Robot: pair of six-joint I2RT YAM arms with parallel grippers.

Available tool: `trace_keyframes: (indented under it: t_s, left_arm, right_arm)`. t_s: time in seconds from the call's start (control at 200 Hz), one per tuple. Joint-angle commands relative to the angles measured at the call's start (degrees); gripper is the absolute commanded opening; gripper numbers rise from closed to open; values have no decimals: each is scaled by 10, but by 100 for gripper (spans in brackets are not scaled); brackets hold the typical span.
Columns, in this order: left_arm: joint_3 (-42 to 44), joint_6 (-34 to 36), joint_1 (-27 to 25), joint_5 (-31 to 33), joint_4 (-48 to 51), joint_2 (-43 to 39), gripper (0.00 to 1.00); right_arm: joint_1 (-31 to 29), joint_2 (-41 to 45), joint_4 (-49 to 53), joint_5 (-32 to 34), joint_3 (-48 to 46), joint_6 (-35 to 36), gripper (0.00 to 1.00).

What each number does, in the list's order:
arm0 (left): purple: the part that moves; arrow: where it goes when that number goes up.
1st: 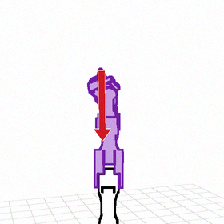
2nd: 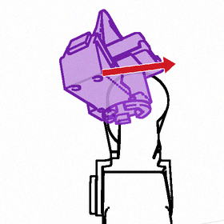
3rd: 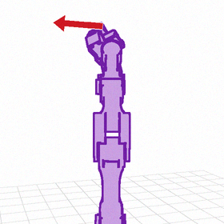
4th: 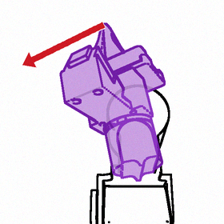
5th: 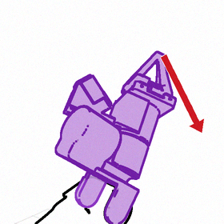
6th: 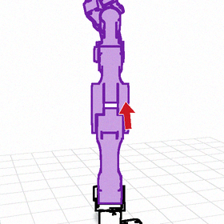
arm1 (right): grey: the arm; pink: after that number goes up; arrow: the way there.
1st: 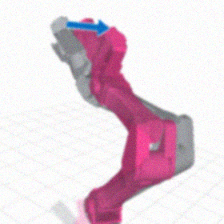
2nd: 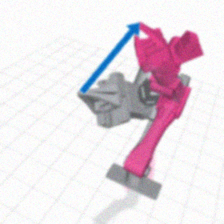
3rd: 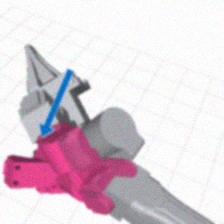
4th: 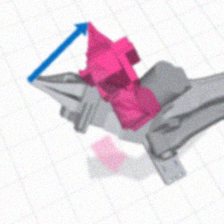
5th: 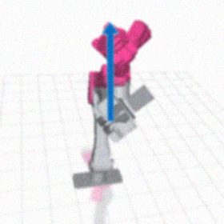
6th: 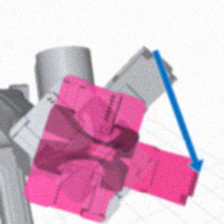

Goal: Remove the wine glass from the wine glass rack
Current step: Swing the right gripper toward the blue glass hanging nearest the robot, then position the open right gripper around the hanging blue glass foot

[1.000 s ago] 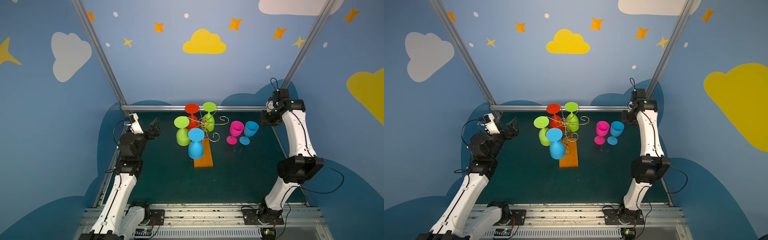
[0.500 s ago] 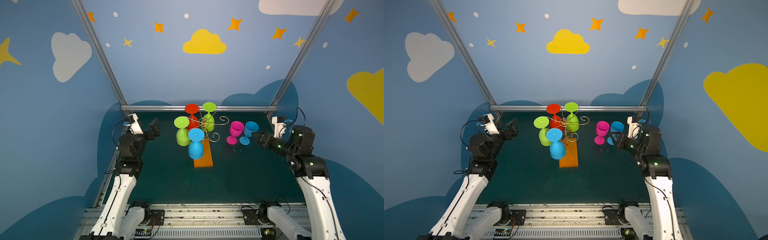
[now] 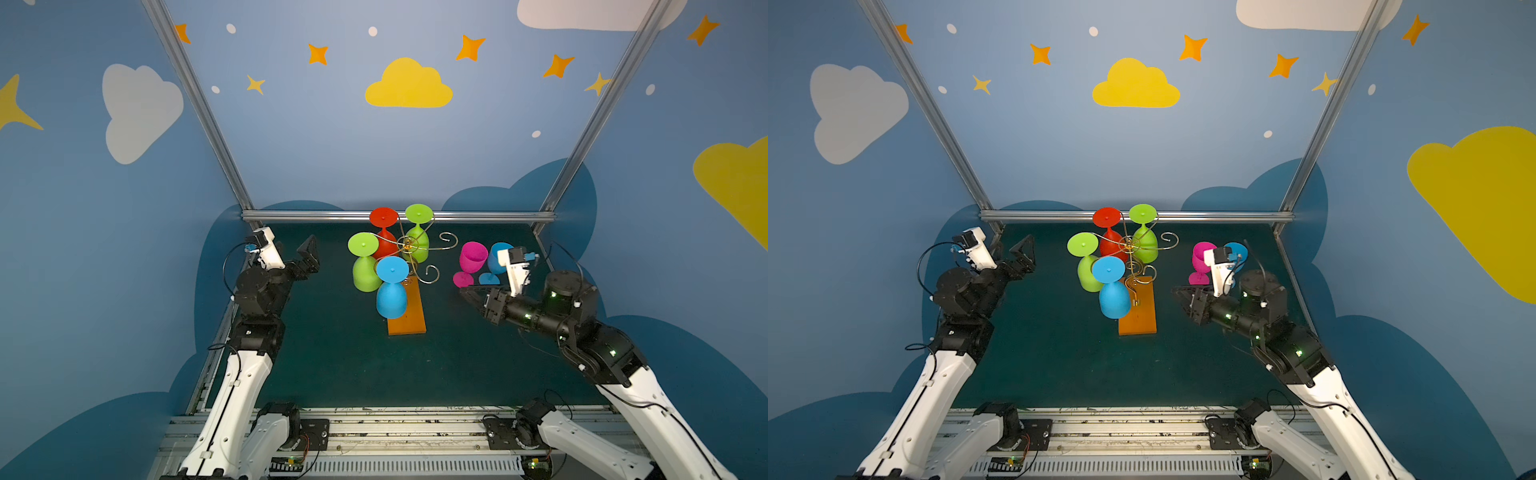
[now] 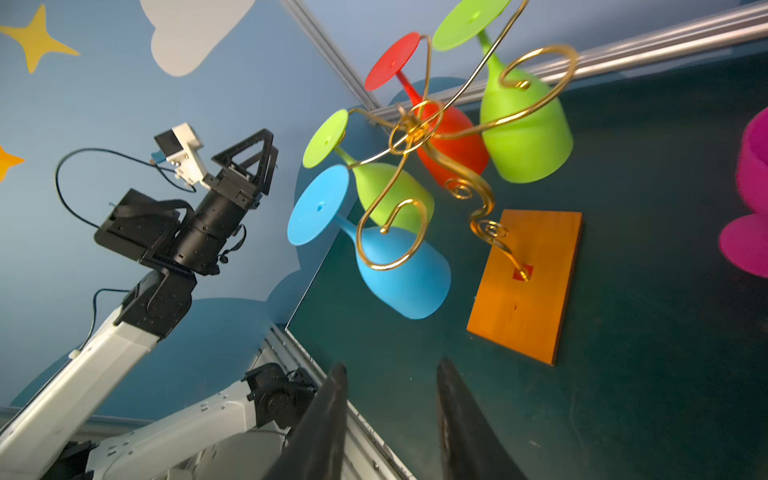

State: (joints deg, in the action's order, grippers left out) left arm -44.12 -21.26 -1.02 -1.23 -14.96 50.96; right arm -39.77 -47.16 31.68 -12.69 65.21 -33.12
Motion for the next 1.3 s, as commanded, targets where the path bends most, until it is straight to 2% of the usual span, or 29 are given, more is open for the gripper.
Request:
trace_keyframes:
  t_s: [0.0, 0.205, 0.39, 0.641, 0.796, 1.297]
  left_arm:
    - [7, -5, 2, 11, 1, -9, 100]
    - [5, 7, -10, 21, 5, -20, 100]
    - [3, 34, -30, 40, 12, -38, 100]
    - [3, 57, -49, 61, 13, -58, 100]
    - [5, 65, -57, 66, 13, -65, 100]
    - [9, 83, -72, 84, 10, -83, 100]
  right_arm:
    - [-91, 6, -24, 144, -8, -26, 35]
    - [-274, -43, -103, 327, -20, -56, 35]
    - [-337, -98, -211, 401, -31, -89, 37]
    - [-342, -123, -327, 422, -63, -129, 39]
    - [-337, -139, -334, 424, -56, -156, 41]
    - [-304, -170, -373, 408, -64, -234, 40]
